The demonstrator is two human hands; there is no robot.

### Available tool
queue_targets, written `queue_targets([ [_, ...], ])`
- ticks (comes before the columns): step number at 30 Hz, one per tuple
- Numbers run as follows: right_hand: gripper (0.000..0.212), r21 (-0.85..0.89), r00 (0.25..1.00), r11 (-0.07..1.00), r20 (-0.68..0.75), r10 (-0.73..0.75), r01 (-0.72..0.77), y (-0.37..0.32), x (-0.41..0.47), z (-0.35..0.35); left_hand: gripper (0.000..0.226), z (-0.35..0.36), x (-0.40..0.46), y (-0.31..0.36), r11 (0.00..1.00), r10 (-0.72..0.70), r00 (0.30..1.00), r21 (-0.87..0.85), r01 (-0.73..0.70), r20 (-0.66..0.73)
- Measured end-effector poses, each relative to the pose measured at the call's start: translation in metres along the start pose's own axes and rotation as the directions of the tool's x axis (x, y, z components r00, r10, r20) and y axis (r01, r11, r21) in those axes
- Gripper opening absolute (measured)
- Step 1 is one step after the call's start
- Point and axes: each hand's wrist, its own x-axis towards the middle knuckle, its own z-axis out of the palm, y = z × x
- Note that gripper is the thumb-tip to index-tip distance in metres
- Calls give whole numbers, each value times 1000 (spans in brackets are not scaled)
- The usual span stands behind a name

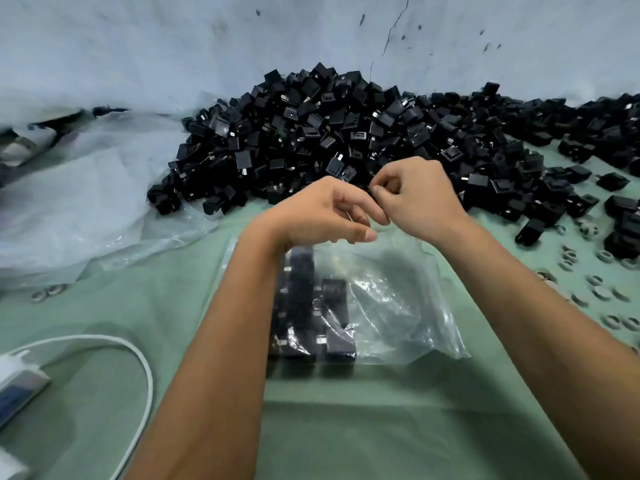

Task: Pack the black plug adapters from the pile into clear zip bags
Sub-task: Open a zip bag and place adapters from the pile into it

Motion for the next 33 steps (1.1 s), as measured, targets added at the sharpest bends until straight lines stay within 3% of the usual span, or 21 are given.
queue_targets([
  [2, 19, -171, 977, 974, 176, -120, 150, -17, 15, 15, 13, -18, -7, -12, 997, -60, 982, 44, 69, -181],
  [4, 28, -269, 917, 918, 352, -188, 291, -28, 29, 33, 8, -31, -13, -27, 973, -139, 916, 120, 197, -376],
  [7, 53, -387, 846, 828, 501, -181, 407, -36, 44, 59, 14, -44, -23, -44, 933, -232, 807, 111, 343, -543],
  [12, 58, -468, 846, 753, 486, -218, 463, -44, 49, 85, 19, -53, -32, -52, 929, -270, 727, 29, 370, -631],
  [15, 42, -510, 874, 729, 410, -262, 457, -49, 47, 93, 17, -52, -32, -50, 939, -255, 723, 13, 343, -642],
  [20, 24, -482, 866, 749, 434, -248, 456, -51, 47, 84, 15, -47, -27, -44, 949, -229, 740, 23, 314, -633],
  [22, 18, -385, 893, 833, 371, -254, 397, -44, 47, 70, 13, -43, -25, -40, 955, -208, 757, 38, 294, -619],
  [24, 18, -181, 950, 945, 203, -236, 273, -32, 41, 52, 12, -38, -21, -35, 963, -182, 784, 53, 264, -593],
  [26, 21, 55, 983, 982, 5, -182, 181, -15, 28, 32, 12, -30, -15, -28, 972, -146, 824, 77, 223, -547],
  [29, 19, 354, 986, 935, -163, 31, 29, 17, -2, 7, 12, -11, -2, -16, 978, -69, 900, 150, 146, -429],
  [33, 20, 663, 921, 727, -147, 360, -178, 53, -50, 5, 13, 23, 17, 2, 966, 74, 960, 257, -2, -271],
])
